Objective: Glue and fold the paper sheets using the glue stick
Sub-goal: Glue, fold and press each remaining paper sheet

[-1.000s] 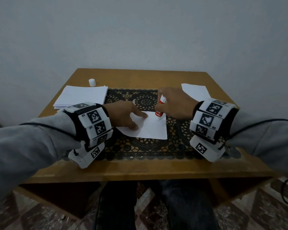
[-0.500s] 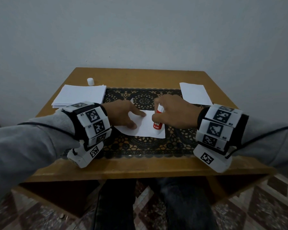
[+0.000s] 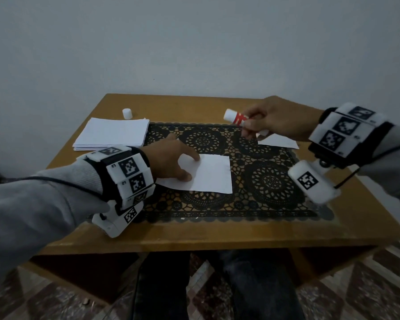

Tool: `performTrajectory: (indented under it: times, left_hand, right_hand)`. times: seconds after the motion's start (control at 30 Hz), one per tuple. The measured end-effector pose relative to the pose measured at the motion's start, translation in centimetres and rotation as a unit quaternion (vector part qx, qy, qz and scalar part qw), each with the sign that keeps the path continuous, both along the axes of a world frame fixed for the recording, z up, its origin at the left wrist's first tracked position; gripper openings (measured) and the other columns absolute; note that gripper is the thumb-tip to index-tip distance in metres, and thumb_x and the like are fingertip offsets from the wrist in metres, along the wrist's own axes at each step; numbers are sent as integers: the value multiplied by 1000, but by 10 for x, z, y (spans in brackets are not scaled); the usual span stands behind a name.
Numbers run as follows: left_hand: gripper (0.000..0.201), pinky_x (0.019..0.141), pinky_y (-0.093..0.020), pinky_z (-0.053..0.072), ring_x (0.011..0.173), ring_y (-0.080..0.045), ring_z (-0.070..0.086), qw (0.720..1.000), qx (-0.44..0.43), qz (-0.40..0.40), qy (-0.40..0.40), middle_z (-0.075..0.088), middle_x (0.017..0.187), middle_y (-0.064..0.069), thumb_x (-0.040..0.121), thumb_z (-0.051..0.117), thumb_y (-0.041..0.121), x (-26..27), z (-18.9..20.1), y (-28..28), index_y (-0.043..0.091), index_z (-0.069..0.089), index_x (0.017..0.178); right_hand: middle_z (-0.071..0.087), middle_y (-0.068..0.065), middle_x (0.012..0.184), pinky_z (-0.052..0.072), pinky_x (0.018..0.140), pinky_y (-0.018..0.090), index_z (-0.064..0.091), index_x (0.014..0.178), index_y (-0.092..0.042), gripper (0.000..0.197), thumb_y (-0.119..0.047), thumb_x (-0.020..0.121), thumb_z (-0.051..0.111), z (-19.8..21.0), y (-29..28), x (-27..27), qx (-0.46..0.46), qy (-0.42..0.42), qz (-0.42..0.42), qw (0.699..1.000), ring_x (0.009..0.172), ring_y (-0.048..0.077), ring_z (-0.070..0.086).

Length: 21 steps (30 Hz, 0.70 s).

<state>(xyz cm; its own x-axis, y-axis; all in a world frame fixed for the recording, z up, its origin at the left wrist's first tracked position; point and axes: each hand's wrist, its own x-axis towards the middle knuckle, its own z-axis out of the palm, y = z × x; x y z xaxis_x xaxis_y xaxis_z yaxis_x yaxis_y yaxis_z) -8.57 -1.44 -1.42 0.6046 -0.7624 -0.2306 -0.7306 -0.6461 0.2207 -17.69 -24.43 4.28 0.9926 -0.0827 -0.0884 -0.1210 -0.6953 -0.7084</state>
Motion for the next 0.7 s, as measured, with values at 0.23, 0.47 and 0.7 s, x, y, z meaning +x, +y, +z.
performTrajectory:
  times: [0.23, 0.47, 0.7]
  left_hand:
    - [58, 103, -47, 36, 118, -30, 36, 1000, 7, 23, -18, 34, 116, -3, 74, 72, 54, 4, -3, 2, 48, 50, 127]
    - [58, 106, -50, 30, 123, -29, 27, 997, 21, 20, -67, 36, 129, -4, 79, 65, 56, -1, -5, 0, 45, 47, 133]
    - [63, 106, -49, 28, 126, -28, 23, 996, 22, -1, -84, 35, 135, -3, 82, 62, 57, 3, -8, 0, 41, 42, 139]
  right_hand:
    - [65, 7, 105, 51, 86, 39, 57, 105, -12, 28, -30, 87, 68, -36, -4, 78, -89, -109, -142, 980, 95, 25, 64]
    - [70, 8, 98, 56, 83, 40, 66, 103, -10, 37, -28, 74, 80, -42, 4, 142, -167, -104, -172, 965, 86, 26, 67]
    - [71, 8, 90, 56, 78, 37, 67, 99, -9, 37, -27, 70, 79, -52, 3, 175, -185, -67, -167, 966, 81, 24, 68]
